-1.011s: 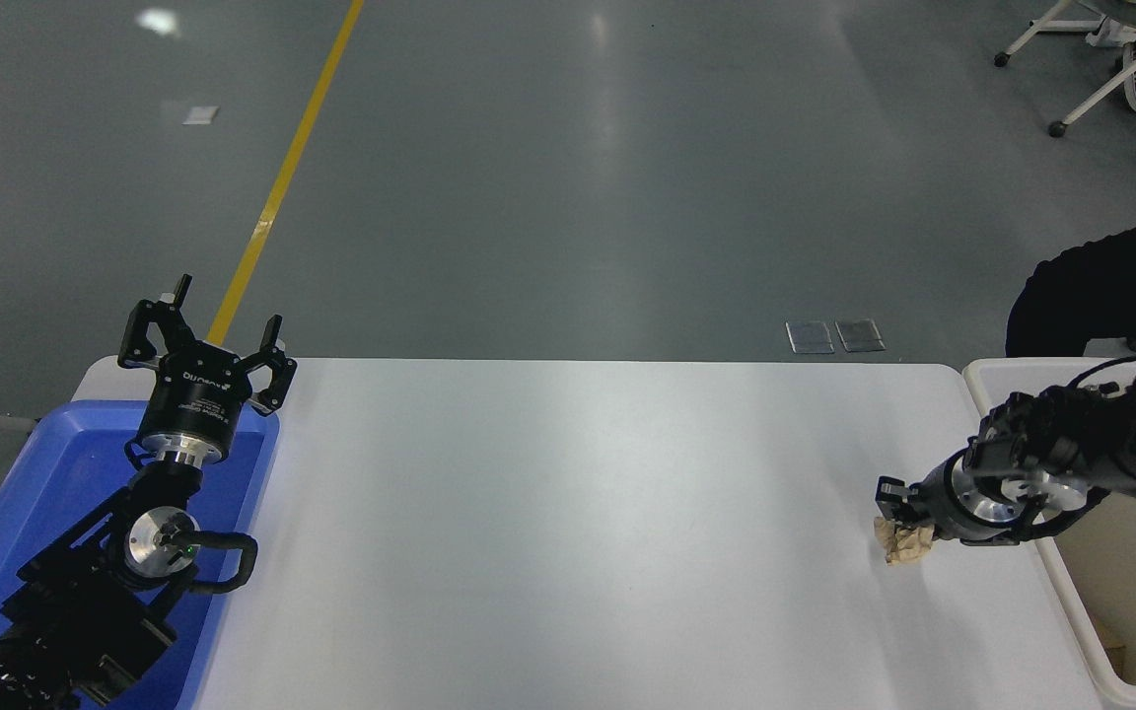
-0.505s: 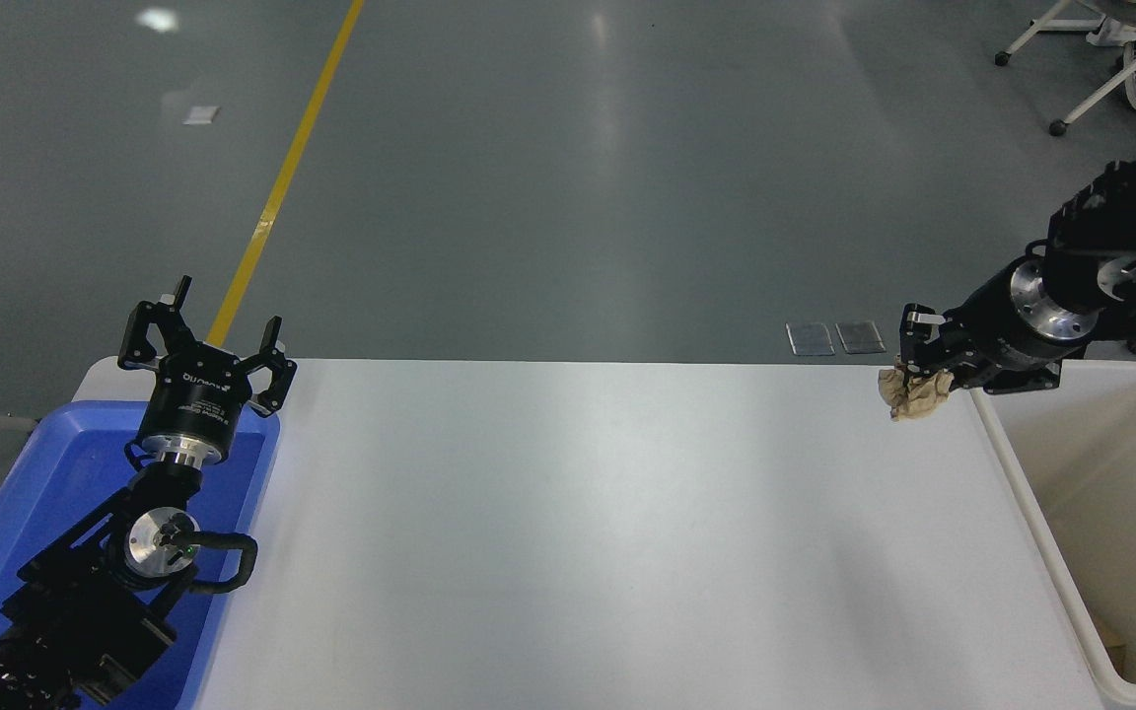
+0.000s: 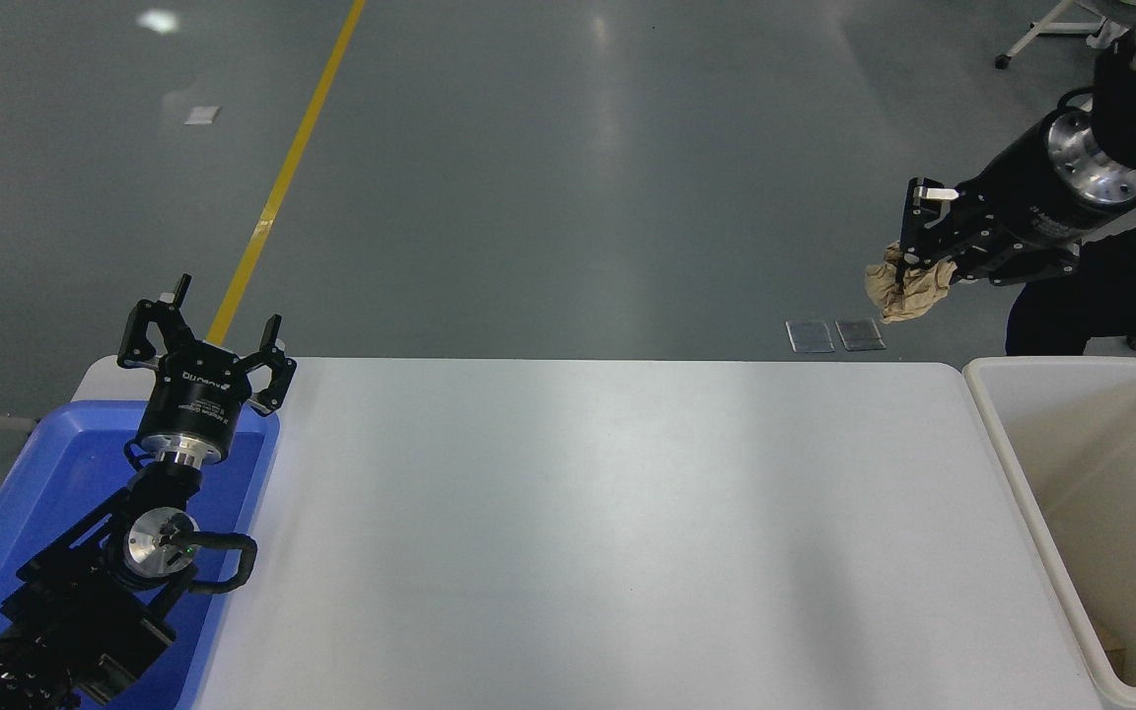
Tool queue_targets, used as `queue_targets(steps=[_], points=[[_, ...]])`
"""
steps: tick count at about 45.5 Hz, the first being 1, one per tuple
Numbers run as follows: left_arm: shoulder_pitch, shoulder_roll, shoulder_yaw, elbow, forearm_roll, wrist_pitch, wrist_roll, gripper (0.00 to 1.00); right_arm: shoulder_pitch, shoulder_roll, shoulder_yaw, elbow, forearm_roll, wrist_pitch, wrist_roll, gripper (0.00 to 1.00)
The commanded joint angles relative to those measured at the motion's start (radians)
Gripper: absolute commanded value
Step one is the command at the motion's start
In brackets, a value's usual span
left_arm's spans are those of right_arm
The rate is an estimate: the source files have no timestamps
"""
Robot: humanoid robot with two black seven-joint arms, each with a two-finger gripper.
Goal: Pick up paper ball place in dustbin
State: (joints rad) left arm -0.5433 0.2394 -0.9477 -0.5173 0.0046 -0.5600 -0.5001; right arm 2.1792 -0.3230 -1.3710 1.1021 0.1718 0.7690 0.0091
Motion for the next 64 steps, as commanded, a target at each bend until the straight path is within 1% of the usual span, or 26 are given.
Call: queue_targets(steps=[1, 11, 16, 23, 34, 43, 49, 55, 58, 64], points=[[0.0, 0.001, 0.0, 0.0, 0.0, 0.002, 0.0, 0.98, 0.021, -0.001, -0.01, 0.001, -0.003, 0.015, 0.0, 0.0], [0.0, 0.0, 0.0, 0.0, 0.0, 0.002, 0.0, 0.98, -0.024, -0.025, -0.011, -0.019, -0.011, -0.002, -0.001, 0.0], [0.0, 0.0, 0.0, 0.0, 0.0, 0.002, 0.0, 0.98, -0.079, -0.034, -0.029, -0.079, -0.011, -0.008, -0.001, 0.0], [0.0, 0.001, 0.0, 0.0, 0.0, 0.002, 0.0, 0.98, -0.192, -0.065, -0.079, -0.224, 0.008, -0.031, -0.001, 0.0], [0.0, 0.001, 0.0, 0.0, 0.0, 0.002, 0.0, 0.98, -0.461, -0.16, -0.062, -0.49, 0.009, -0.054, -0.001, 0.0], [0.0, 0.001, 0.0, 0.0, 0.0, 0.002, 0.0, 0.98, -0.696, -0.218, 0.003, -0.614, 0.015, -0.207, -0.001, 0.0], [0.0, 0.0, 0.0, 0.0, 0.0, 0.002, 0.0, 0.98, -0.872, -0.251, 0.114, -0.665, 0.064, -0.29, -0.001, 0.0], [0.0, 0.0, 0.0, 0.0, 0.0, 0.002, 0.0, 0.98, -1.009, -0.261, 0.219, -0.711, 0.081, -0.336, -0.001, 0.0], [0.0, 0.001, 0.0, 0.0, 0.0, 0.002, 0.0, 0.98, -1.076, -0.268, 0.28, -0.726, 0.083, -0.393, -0.001, 0.0], [0.0, 0.0, 0.0, 0.0, 0.0, 0.002, 0.0, 0.98, -1.153, -0.268, 0.325, -0.726, 0.083, -0.5, -0.001, 0.0]])
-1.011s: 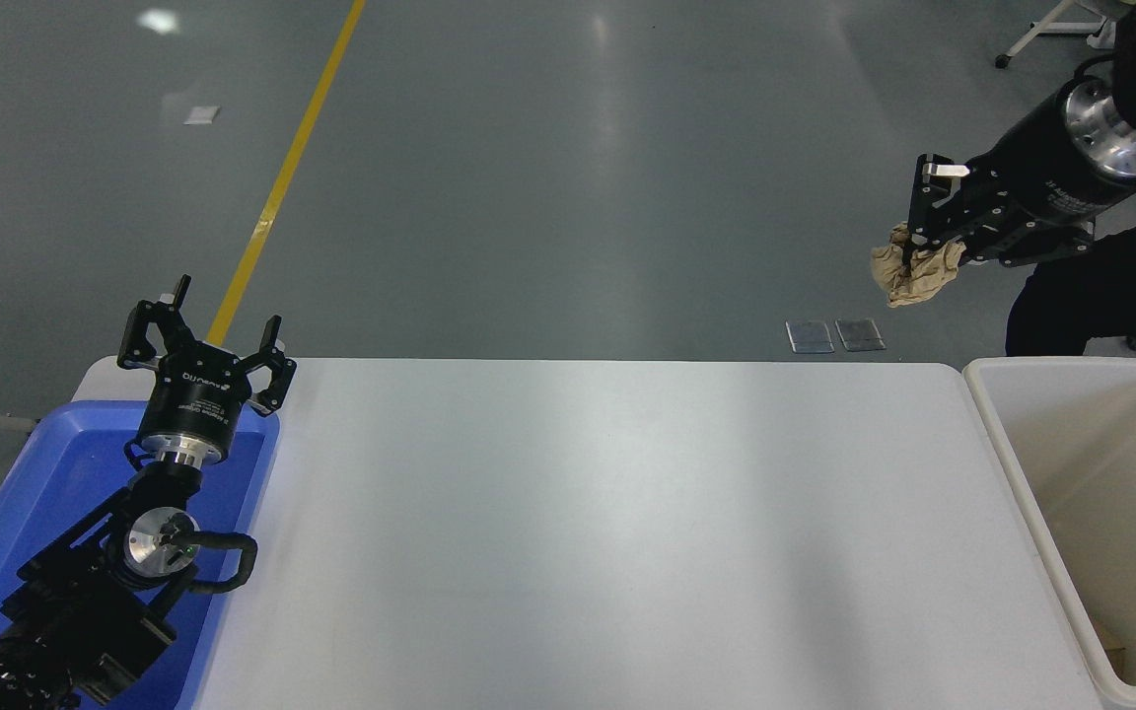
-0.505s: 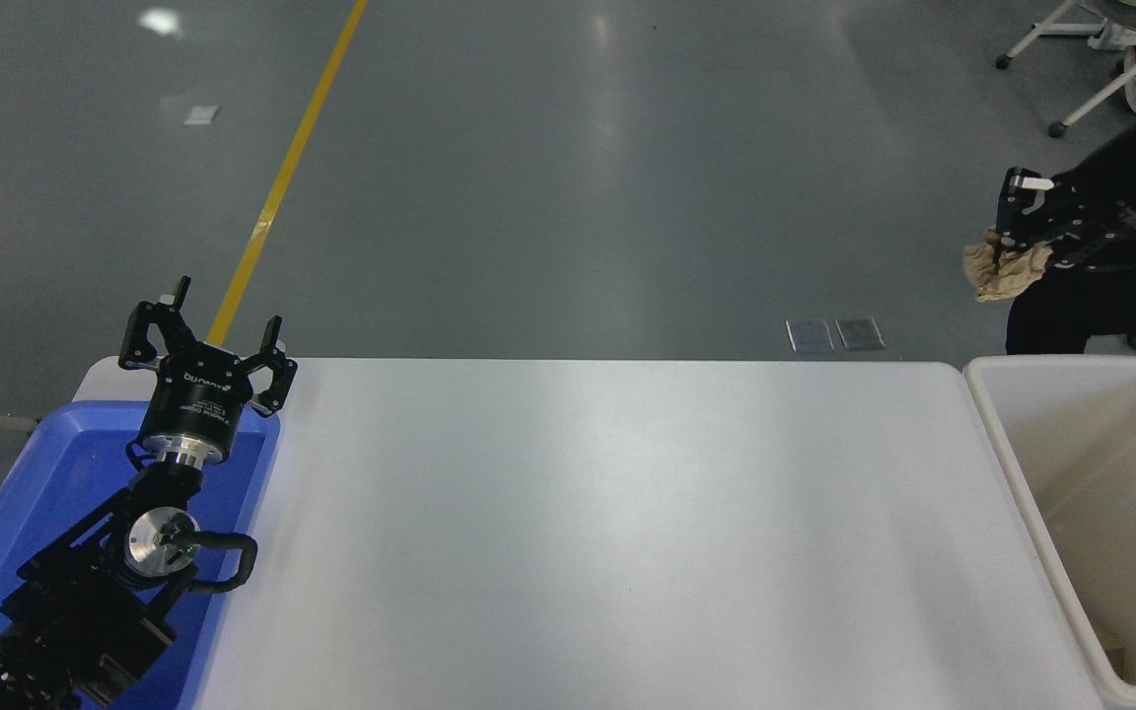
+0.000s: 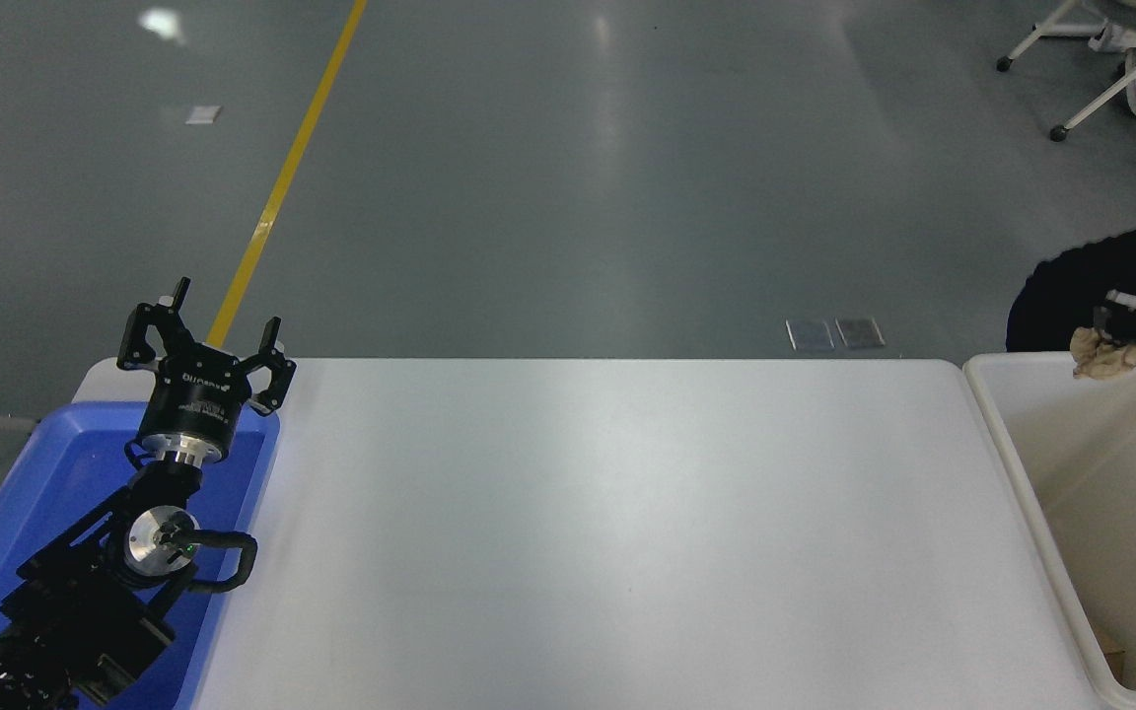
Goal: Pick up paper ball place in dustbin
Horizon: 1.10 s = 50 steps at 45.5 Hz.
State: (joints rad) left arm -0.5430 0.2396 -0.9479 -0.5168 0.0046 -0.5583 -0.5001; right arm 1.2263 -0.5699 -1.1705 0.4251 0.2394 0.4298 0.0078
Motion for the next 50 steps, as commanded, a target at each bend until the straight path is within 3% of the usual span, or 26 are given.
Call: queue_targets(steps=[1, 17, 41, 42, 44, 45, 46, 50], points=[[0.0, 0.0, 0.0, 0.0, 0.0, 0.0, 0.0, 0.98, -0.211, -0.021, 0.132, -0.049, 0.015, -0.183, 0.0, 0.0], [0.0, 0.0, 0.0, 0.0, 0.0, 0.0, 0.0, 0.98, -0.407, -0.015, 0.301, -0.052, 0.017, -0.499, 0.0, 0.0], [-0.002, 0.0, 0.0, 0.0, 0.0, 0.0, 0.0, 0.98, -0.461, 0.012, 0.353, -0.051, 0.017, -0.554, 0.0, 0.0], [0.0, 0.0, 0.0, 0.0, 0.0, 0.0, 0.0, 0.98, -0.462, 0.01, 0.353, -0.052, 0.017, -0.565, 0.0, 0.12], [0.0, 0.0, 0.0, 0.0, 0.0, 0.0, 0.0, 0.98, -0.462, 0.008, 0.353, -0.052, 0.015, -0.591, 0.001, 0.53], [0.0, 0.0, 0.0, 0.0, 0.0, 0.0, 0.0, 0.98, -0.459, 0.004, 0.353, -0.052, 0.015, -0.611, 0.001, 0.83], [0.0, 0.0, 0.0, 0.0, 0.0, 0.0, 0.0, 0.98, -0.456, 0.004, 0.353, -0.052, 0.015, -0.624, 0.003, 0.96], [0.0, 0.0, 0.0, 0.0, 0.0, 0.0, 0.0, 0.98, -0.449, 0.01, 0.353, -0.051, 0.014, -0.637, 0.003, 1.0]])
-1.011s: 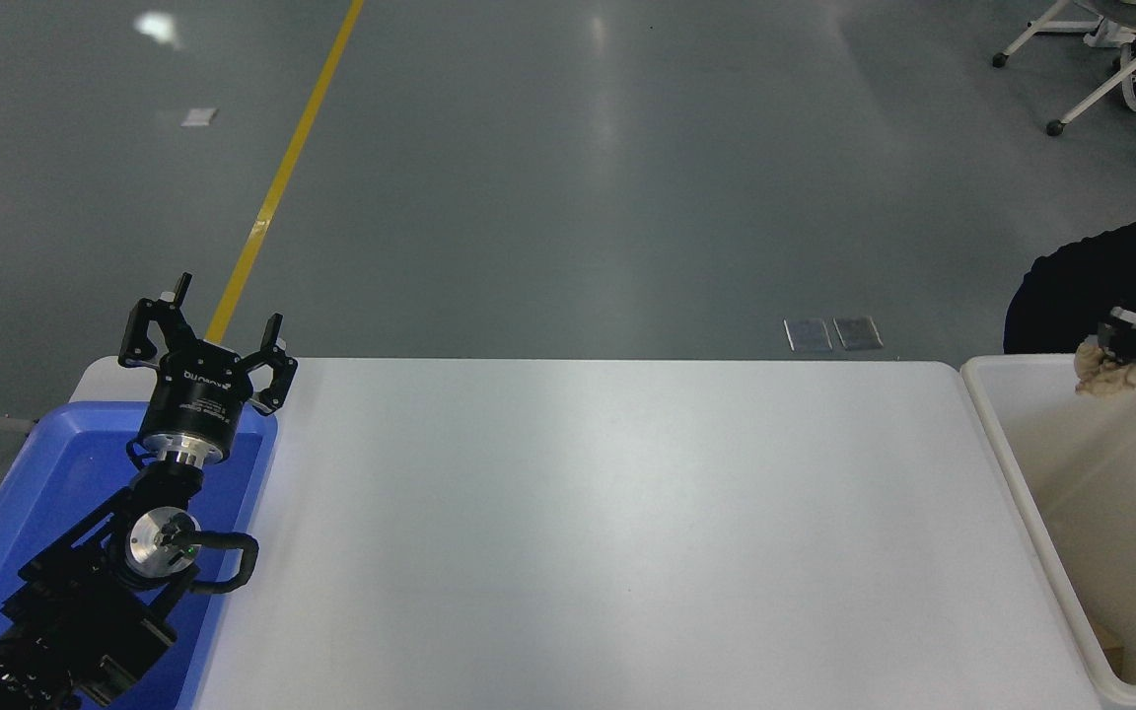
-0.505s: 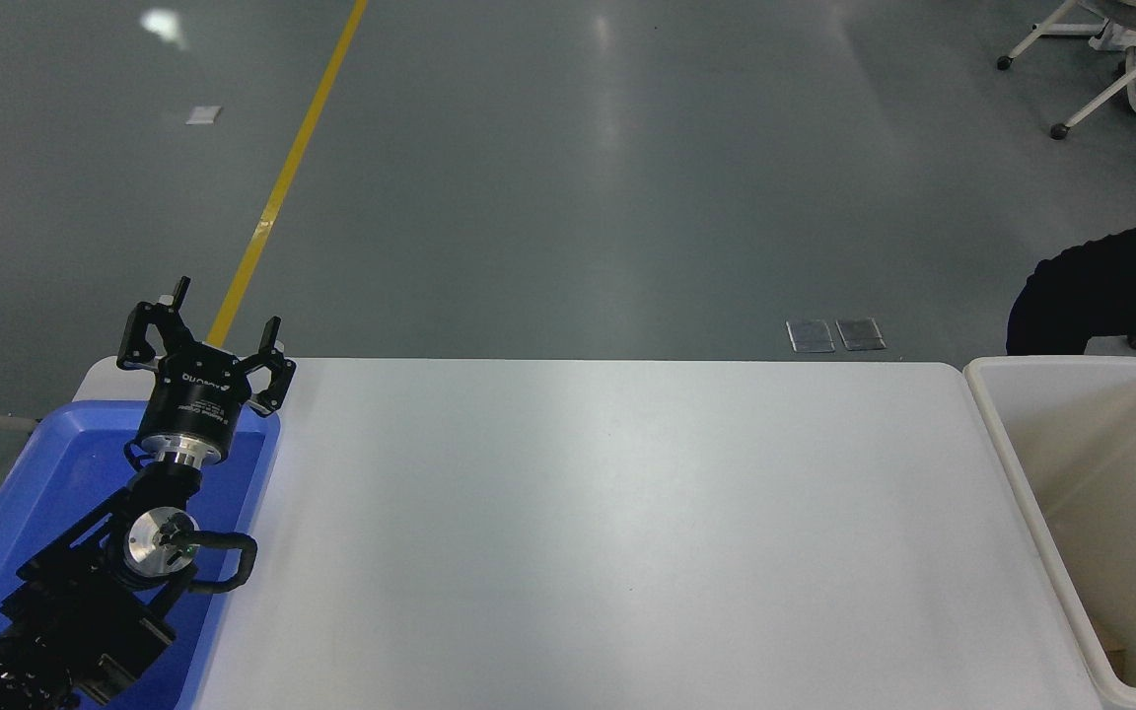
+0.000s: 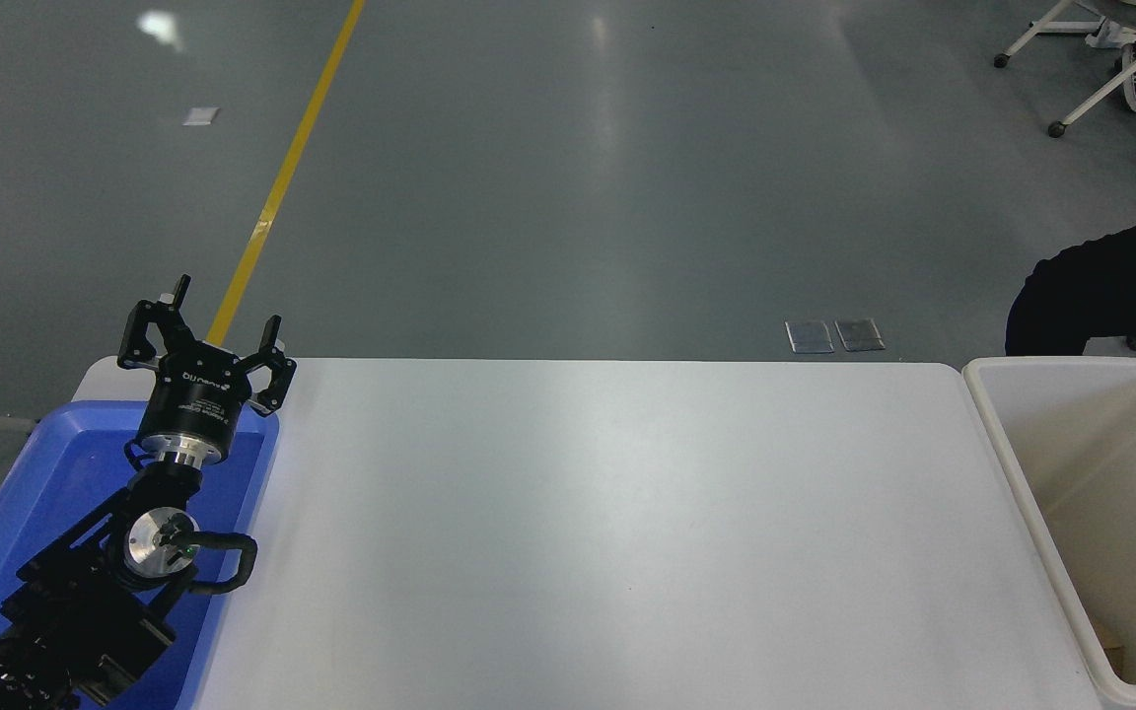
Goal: Pick up paper ball place in dustbin
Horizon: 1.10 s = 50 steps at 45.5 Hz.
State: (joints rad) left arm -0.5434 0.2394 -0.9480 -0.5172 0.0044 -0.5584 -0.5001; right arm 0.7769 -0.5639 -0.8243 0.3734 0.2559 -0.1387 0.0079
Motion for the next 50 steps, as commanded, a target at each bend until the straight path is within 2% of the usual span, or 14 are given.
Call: queue_targets(steps=[1, 15, 20, 31, 43, 50], points=[[-0.001, 0.0, 0.0, 0.0, 0.0, 0.0, 0.0, 0.98, 0.001, 0.004, 0.007, 0.002, -0.001, -0.068, 0.001, 1.0], [0.0, 0.0, 0.0, -0.001, 0.0, 0.0, 0.0, 0.98, 0.002, 0.007, 0.097, 0.016, -0.003, -0.067, 0.003, 1.0], [0.0, 0.0, 0.0, 0.0, 0.0, 0.0, 0.0, 0.98, 0.007, 0.041, 0.106, 0.018, -0.007, -0.067, 0.003, 1.0], [-0.001, 0.0, 0.0, -0.001, 0.0, 0.0, 0.0, 0.98, 0.179, 0.056, 0.086, 0.018, -0.02, -0.059, 0.003, 1.0], [-0.001, 0.0, 0.0, 0.0, 0.0, -0.002, 0.0, 0.98, 0.376, 0.147, 0.079, 0.084, -0.021, -0.006, 0.001, 1.0], [-0.001, 0.0, 0.001, 0.0, 0.0, -0.002, 0.002, 0.98, 0.495, 0.231, -0.083, 0.113, -0.017, 0.053, 0.001, 1.0]])
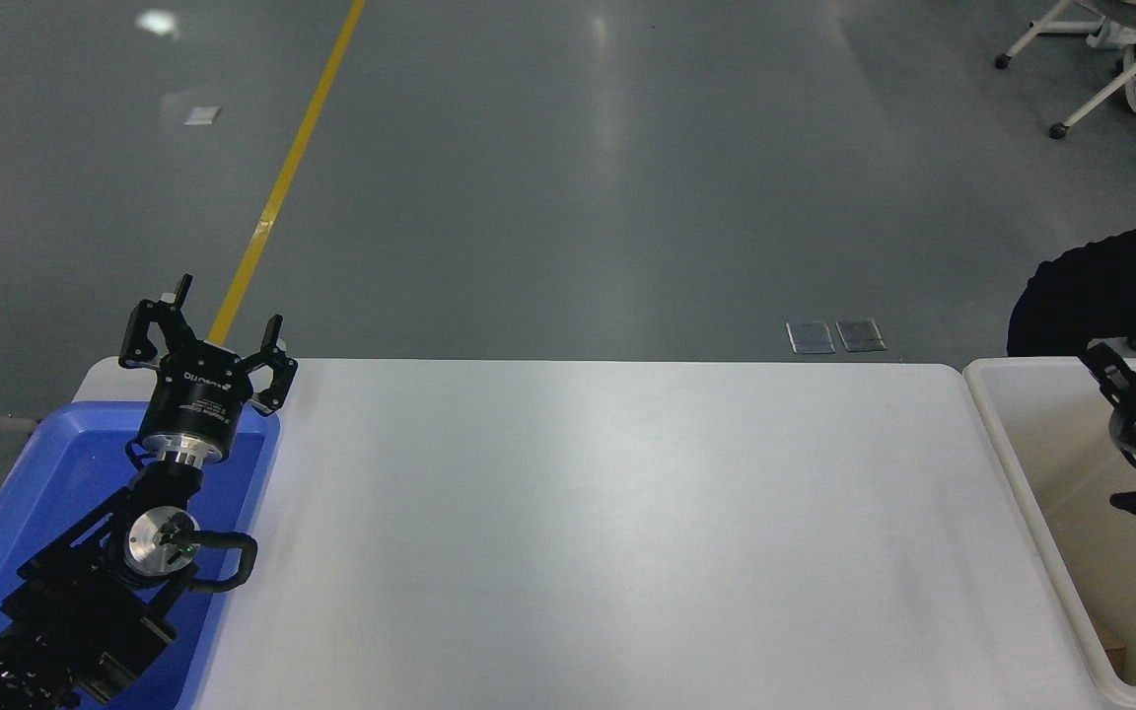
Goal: Pick up paper ball place in dustbin
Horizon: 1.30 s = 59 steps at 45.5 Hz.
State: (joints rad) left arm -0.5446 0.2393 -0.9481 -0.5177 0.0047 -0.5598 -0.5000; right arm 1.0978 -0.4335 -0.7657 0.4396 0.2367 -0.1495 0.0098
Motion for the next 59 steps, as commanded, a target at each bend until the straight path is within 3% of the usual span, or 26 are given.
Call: queue_targets(steps=[1, 23, 37, 59], points=[[0.0, 0.0, 0.002, -0.001, 0.0, 0.0, 0.001, 0.98, 0.194, 0.111, -0.168, 0.054, 0.001, 0.074, -0.001, 1.0], [0.0, 0.0, 0.002, 0.001, 0.0, 0.0, 0.0, 0.98, 0.658, 0.208, -0.438, 0.488, 0.007, 0.396, -0.004, 1.0], [0.002, 0.0, 0.0, 0.001, 0.0, 0.001, 0.0, 0.98, 0.887, 0.294, -0.474, 0.689, 0.007, 0.61, -0.013, 1.0], [0.002, 0.001, 0.0, 0.001, -0.002, 0.001, -0.002, 0.98, 1.132, 0.308, -0.475, 0.933, 0.007, 0.68, -0.07, 1.0]])
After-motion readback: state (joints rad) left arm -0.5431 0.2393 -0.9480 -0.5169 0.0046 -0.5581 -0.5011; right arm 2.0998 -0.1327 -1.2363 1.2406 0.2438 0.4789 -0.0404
